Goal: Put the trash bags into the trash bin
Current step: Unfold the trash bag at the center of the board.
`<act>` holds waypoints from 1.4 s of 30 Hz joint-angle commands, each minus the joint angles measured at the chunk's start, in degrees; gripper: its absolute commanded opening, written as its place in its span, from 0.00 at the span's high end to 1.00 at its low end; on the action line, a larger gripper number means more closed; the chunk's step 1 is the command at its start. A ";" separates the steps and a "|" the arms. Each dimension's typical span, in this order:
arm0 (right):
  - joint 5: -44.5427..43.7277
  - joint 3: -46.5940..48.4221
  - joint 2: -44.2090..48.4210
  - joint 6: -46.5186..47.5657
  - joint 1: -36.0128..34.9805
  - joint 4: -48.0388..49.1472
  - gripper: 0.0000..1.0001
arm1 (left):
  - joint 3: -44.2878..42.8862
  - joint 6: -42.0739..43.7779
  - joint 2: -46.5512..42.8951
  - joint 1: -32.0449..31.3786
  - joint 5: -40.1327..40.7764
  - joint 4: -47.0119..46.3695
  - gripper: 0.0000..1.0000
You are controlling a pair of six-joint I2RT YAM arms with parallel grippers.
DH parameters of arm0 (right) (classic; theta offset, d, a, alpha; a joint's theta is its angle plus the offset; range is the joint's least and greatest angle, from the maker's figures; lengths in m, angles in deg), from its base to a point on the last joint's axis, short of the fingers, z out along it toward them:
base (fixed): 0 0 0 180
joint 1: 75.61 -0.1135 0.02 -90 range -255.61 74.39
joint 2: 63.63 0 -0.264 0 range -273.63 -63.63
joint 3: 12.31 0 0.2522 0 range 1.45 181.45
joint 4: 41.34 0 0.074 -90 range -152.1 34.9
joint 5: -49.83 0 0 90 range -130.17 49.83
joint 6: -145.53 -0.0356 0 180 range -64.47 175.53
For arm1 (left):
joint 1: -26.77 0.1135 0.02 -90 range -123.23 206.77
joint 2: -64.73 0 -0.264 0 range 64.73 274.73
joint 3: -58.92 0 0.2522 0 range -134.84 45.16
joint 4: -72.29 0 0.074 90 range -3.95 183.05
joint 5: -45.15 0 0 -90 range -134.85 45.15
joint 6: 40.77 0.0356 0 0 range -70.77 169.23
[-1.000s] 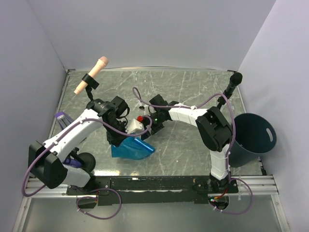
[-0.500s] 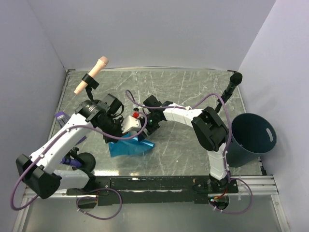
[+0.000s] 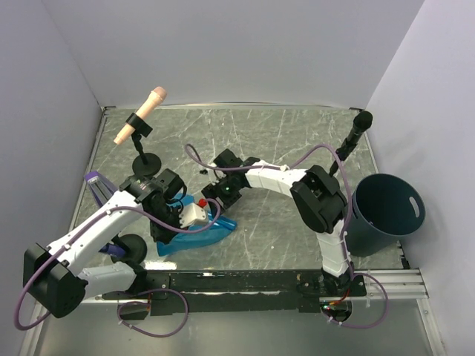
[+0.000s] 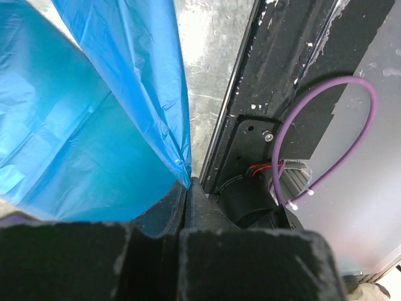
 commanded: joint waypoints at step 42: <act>-14.61 -7.81 -0.51 2.37 1.04 -6.92 1.00 | 10.36 0.41 -15.79 0.12 -4.66 -19.15 0.45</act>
